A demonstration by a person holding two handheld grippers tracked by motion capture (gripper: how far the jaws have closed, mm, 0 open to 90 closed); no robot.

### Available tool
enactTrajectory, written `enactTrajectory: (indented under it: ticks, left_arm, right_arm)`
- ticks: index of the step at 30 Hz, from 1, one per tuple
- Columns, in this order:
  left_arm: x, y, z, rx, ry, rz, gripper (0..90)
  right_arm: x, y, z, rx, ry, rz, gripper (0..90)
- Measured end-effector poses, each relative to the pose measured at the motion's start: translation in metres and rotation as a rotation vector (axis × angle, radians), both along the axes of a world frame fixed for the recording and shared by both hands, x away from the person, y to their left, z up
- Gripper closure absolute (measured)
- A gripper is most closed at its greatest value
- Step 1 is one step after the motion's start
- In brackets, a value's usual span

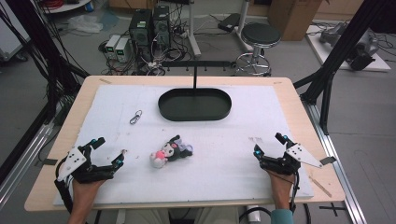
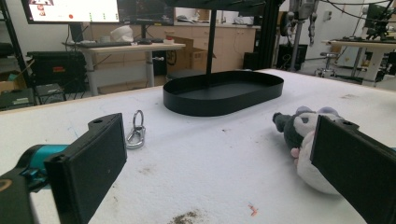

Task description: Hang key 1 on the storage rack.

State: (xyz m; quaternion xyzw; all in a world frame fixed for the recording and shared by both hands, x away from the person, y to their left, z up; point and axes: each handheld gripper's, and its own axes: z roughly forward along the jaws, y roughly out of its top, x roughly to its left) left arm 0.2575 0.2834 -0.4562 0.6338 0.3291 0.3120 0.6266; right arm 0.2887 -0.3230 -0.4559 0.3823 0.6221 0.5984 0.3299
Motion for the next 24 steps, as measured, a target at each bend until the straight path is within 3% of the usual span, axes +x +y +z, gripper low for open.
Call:
enactTrajectory:
  ticks: [6, 13, 17, 19, 20, 24]
  left_arm:
    - [0.000, 0.001, 0.000, -0.016, -0.002, -0.004, 4.2]
    - [0.003, 0.003, 0.000, -0.043, 0.025, 0.007, 4.2]
    - [0.004, 0.004, 0.002, -0.025, 0.046, 0.007, 4.2]
    - [0.005, 0.006, 0.005, 0.006, 0.053, 0.011, 4.2]
    - [0.005, 0.010, 0.011, -0.020, 0.058, 0.002, 4.2]
    - [0.005, 0.013, 0.022, -0.012, 0.057, -0.003, 4.2]
  right_arm:
    - [0.000, 0.000, 0.000, 0.003, 0.003, 0.002, 0.7]
    - [0.000, 0.001, 0.000, -0.010, -0.013, -0.004, 0.7]
    - [0.000, 0.000, 0.000, -0.006, -0.008, 0.000, 0.7]
    - [0.000, 0.000, 0.000, -0.007, -0.003, -0.002, 0.7]
    - [0.000, 0.000, 0.000, -0.007, -0.008, -0.002, 0.7]
    - [0.000, 0.000, 0.000, -0.007, -0.002, -0.003, 0.7]
